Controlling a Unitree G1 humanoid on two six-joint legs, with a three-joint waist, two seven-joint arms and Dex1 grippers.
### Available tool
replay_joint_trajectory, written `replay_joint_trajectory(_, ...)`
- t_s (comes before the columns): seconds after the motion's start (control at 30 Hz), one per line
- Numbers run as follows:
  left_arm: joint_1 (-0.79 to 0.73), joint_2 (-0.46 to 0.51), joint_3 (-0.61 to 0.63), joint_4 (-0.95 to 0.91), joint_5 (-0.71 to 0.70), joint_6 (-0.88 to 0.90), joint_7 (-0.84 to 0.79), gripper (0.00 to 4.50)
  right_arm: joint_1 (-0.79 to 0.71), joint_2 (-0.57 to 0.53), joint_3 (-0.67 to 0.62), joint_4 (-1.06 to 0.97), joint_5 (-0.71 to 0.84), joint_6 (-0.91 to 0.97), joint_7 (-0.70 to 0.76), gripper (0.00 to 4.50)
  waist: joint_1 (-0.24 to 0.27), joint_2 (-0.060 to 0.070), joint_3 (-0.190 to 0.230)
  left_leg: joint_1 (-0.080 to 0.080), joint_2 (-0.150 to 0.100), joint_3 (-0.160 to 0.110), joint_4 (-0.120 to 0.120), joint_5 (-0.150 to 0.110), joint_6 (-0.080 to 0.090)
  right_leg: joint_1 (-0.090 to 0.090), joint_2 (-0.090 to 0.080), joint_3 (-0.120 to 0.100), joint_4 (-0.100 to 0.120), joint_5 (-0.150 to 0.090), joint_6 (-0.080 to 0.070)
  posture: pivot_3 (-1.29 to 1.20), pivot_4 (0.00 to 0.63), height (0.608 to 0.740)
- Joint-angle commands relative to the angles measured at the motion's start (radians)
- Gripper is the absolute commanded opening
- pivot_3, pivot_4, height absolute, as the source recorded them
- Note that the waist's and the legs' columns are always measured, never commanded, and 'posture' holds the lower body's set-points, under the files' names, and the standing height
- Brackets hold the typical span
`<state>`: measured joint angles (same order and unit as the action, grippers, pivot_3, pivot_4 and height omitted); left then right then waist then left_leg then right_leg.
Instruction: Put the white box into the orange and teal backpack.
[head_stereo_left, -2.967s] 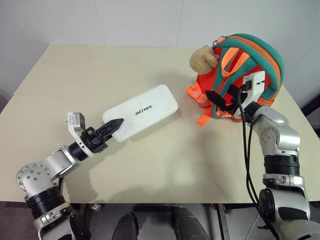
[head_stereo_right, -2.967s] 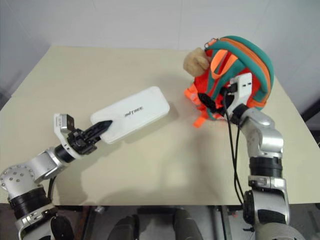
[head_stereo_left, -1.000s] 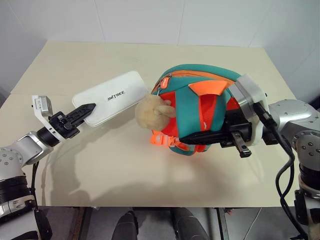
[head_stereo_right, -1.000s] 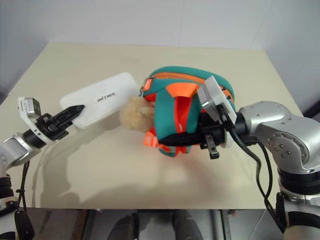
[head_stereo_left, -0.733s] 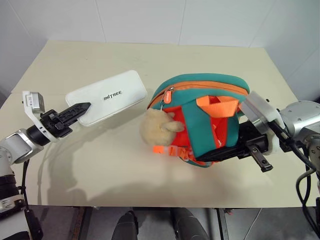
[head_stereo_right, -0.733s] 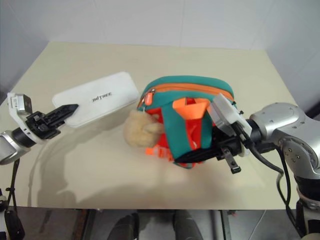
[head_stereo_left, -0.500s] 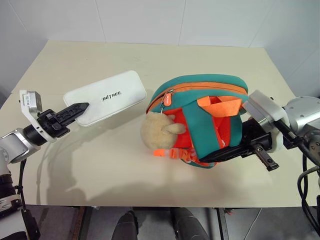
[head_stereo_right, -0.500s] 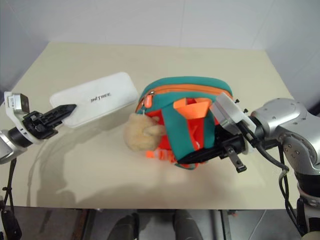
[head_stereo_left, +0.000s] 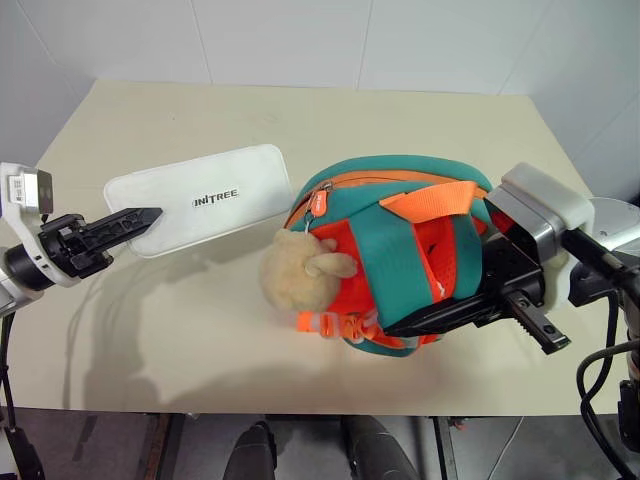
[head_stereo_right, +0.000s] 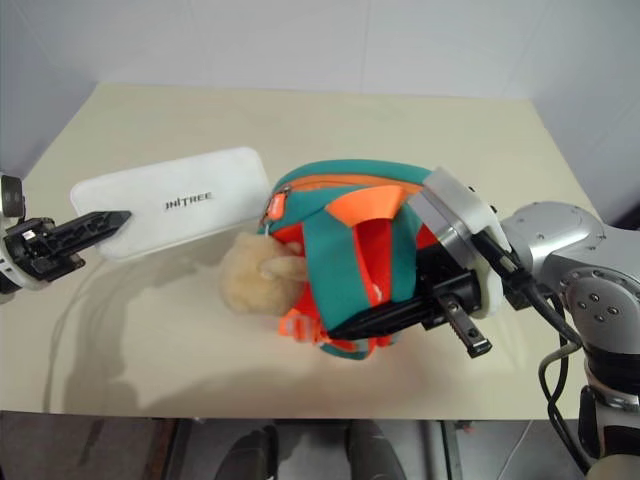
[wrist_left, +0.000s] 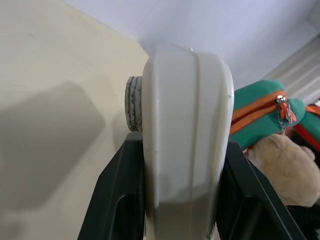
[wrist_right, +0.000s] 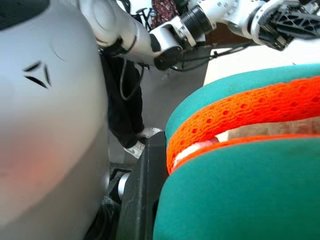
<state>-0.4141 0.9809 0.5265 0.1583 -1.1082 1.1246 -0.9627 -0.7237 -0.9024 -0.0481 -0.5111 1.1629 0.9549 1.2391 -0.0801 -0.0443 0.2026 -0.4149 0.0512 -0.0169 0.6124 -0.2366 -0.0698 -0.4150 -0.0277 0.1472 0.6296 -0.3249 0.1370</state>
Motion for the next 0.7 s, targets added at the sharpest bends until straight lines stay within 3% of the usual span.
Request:
replay_joint_trajectory(0.03, 0.004, 0.036, 0.022, -0.062, 0.033, -0.092, -0.104, 1.32, 0.033, -0.025, -0.039, -0.022, 0.005, -0.013, 0.005, 0.0, 0.0, 0.0, 0.0, 0.0, 0.0, 0.0, 0.0, 0.0, 0.0, 0.0, 0.0, 0.0, 0.0, 0.0, 0.0, 0.0, 0.15, 0.74)
replay_joint_trajectory(0.47, 0.073, 0.035, 0.177, -0.119, 0.07, -0.309, -0.266, 1.32, 0.095, -0.021, -0.006, -0.002, -0.09, -0.063, 0.019, 0.0, 0.0, 0.0, 0.0, 0.001, 0.0, 0.0, 0.001, 0.0, 0.0, 0.0, 0.0, 0.0, 0.002, 0.0, 0.0, 0.0, 0.15, 0.74)
replay_joint_trajectory(0.7, 0.047, 0.018, 0.148, -0.129, 0.056, -0.349, -0.307, 1.32, 0.07, 0.001, 0.025, 0.027, -0.136, -0.083, 0.035, 0.0, 0.0, 0.0, 0.0, 0.001, 0.0, 0.0, 0.002, 0.0, 0.0, 0.0, 0.0, 0.0, 0.004, 0.0, 0.0, 0.0, 0.15, 0.74)
